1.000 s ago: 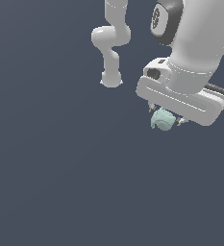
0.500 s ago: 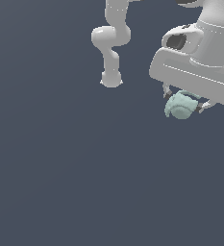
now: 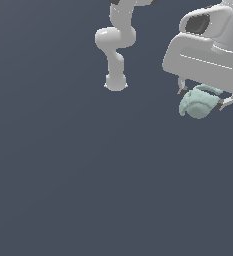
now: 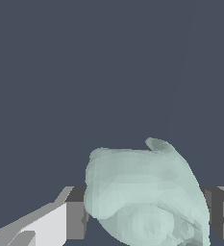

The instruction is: Pick up the object and move it to a goal position.

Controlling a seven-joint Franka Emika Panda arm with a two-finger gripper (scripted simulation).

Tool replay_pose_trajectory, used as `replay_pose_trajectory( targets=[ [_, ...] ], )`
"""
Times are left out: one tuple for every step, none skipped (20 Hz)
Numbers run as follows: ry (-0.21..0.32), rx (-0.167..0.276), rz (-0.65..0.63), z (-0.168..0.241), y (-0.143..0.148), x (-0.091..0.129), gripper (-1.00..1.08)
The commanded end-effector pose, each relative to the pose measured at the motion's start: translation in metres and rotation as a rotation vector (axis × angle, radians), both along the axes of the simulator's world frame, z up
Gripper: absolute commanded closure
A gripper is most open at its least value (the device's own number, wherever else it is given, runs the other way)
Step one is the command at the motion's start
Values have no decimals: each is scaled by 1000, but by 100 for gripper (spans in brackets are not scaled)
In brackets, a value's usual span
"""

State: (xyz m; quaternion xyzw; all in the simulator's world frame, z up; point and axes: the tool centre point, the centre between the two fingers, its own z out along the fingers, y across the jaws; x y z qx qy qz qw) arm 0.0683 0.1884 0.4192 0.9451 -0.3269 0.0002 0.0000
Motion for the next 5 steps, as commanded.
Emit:
replay_pose_trajectory(
  targets=[
    [0,0,0,3,1,1,108],
    [0,0,0,4,1,1,108],
    [0,0,0,4,1,1,108],
    [0,0,0,4,1,1,108],
    [0,0,0,4,1,1,108]
  ],
)
